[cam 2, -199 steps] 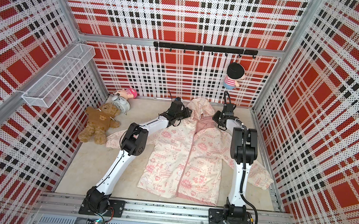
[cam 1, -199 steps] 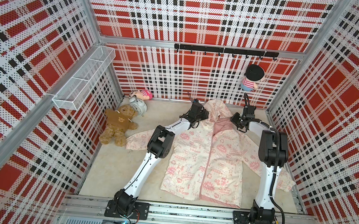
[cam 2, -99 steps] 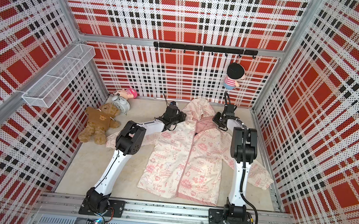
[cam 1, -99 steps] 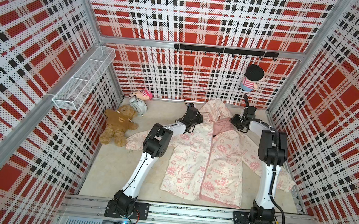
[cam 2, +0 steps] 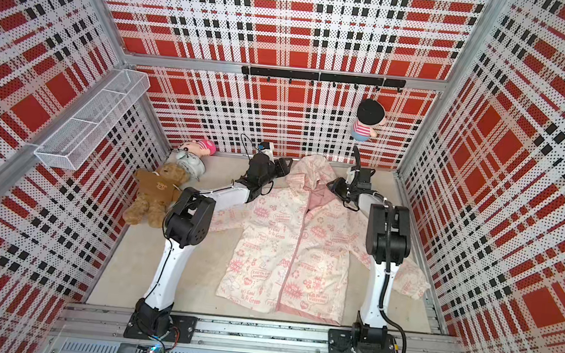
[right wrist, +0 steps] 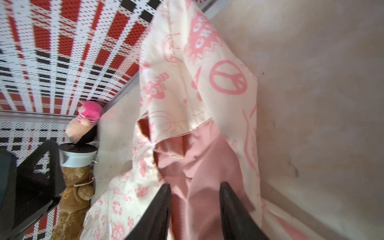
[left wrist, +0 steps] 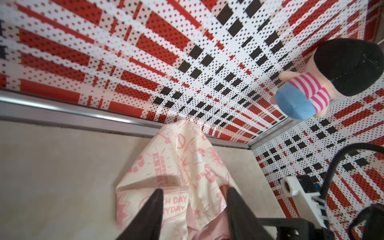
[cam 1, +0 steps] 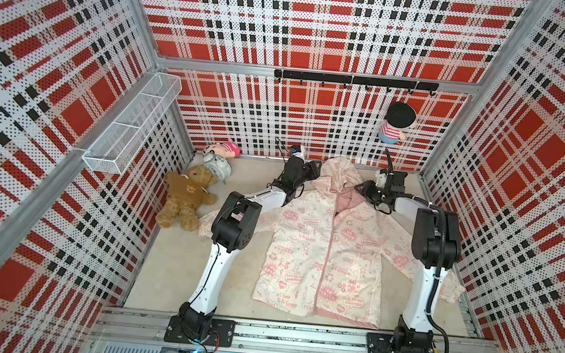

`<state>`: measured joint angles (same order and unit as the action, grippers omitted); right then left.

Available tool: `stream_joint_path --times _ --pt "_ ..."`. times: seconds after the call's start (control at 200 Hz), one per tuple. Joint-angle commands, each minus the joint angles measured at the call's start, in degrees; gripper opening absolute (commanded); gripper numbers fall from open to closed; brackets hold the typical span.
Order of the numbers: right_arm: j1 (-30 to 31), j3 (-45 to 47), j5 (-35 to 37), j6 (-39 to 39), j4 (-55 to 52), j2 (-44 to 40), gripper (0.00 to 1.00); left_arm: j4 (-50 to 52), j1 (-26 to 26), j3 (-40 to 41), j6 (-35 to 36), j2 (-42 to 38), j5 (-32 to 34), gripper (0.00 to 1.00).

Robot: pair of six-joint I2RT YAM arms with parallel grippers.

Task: Unzip the jacket
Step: Smooth out the jacket at the center of the board.

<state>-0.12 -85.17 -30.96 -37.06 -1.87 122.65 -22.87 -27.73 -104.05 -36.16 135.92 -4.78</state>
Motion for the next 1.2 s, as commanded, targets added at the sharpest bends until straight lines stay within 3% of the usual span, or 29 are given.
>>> stream_joint_path --times 0.0,0.235,0.391,0.551,0.711,1.197 --pt "-0.28 2.05 -0.01 1.41 1.19 -7.18 0.45 6.64 -2.05 -6.72 5.96 2.65 0.34 0.55" --pt "-0.32 8.18 7.71 9.82 -11.22 -15.61 0.44 4.21 -1.99 -3.23 5.58 1.75 0.83 0.55" --pt "-0.32 14.16 10.39 9.11 -12.80 -18.82 0.42 5.00 -1.84 -2.35 6.85 0.64 1.09 0.55" --pt "0.05 17.22 8.01 7.11 -9.84 -17.54 0.42 4.89 -1.59 -0.33 7.25 -0.82 1.53 0.54" --pt "0.51 15.91 4.20 3.12 -3.78 -13.06 0.42 4.52 -1.16 2.38 7.07 -2.35 1.55 0.54" --pt "4.04 2.02 1.33 -0.91 -2.32 -1.60 0.35 4.49 -0.23 6.67 7.77 -4.53 1.74 0.53"
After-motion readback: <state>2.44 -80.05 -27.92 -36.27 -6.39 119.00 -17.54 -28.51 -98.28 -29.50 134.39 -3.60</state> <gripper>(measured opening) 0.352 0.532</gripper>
